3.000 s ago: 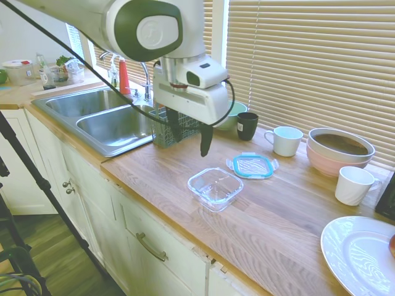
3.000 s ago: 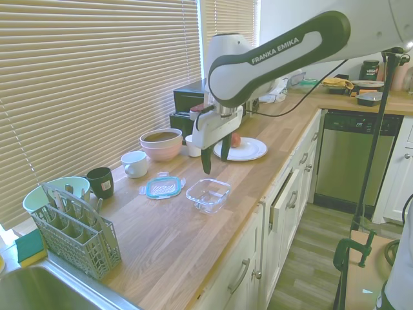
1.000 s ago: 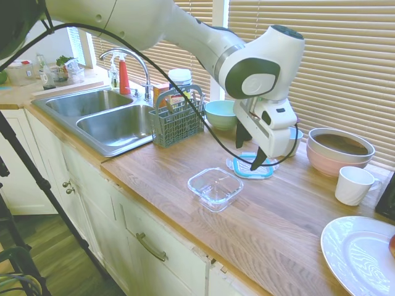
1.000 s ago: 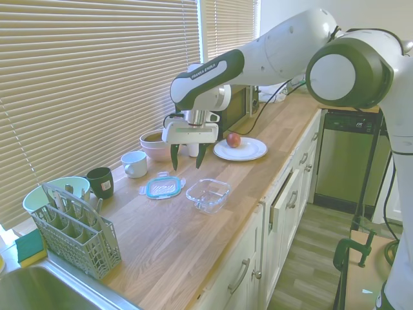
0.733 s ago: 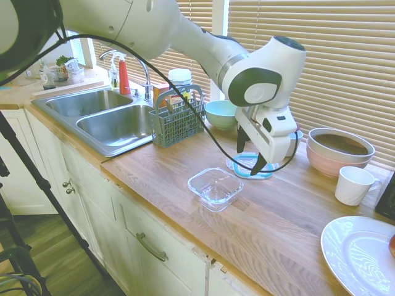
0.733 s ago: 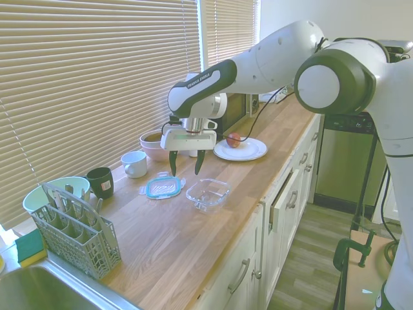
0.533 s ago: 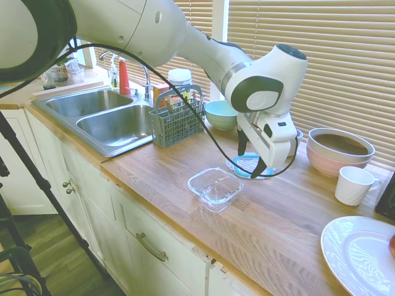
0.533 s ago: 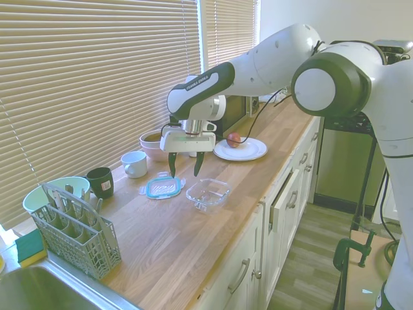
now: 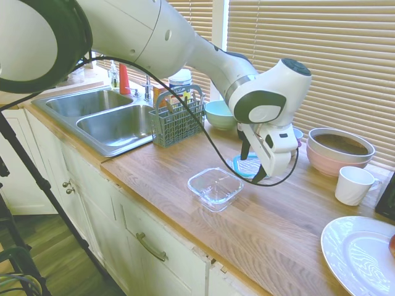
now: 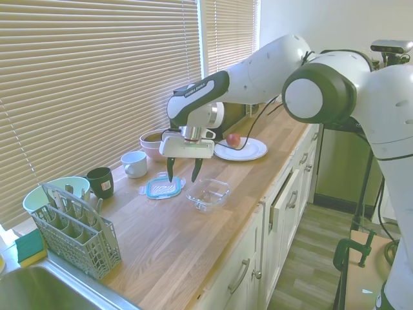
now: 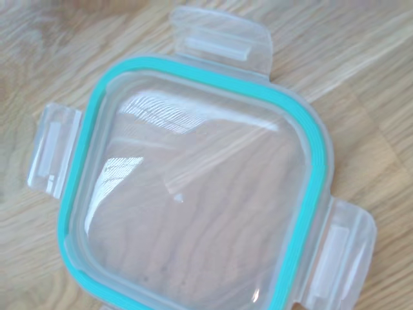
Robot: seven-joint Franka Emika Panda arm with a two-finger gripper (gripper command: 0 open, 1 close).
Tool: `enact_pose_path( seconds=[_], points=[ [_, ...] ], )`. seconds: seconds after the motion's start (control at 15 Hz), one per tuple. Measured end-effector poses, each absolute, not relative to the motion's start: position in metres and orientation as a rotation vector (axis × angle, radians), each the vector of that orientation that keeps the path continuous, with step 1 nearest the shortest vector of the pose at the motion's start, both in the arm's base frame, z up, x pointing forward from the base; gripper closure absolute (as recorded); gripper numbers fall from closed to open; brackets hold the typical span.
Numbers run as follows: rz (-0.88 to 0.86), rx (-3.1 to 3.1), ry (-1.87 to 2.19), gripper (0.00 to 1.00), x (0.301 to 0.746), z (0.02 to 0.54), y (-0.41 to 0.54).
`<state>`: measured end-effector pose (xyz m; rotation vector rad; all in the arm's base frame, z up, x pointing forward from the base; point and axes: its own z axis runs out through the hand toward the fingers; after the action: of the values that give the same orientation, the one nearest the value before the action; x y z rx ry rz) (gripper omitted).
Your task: Cover the lid of the food container
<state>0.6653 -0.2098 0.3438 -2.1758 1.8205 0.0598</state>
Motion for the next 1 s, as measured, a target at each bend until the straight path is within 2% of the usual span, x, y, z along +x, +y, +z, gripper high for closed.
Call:
enact_pose_path(
  seconds=[0.47,1.0],
  points=[
    [0.083,-2.136,1.840,0.00,0.667,0.329,-0.214],
    [0.027,-2.111,1.837,0.00,0.678,0.326,-0.215]
  ],
)
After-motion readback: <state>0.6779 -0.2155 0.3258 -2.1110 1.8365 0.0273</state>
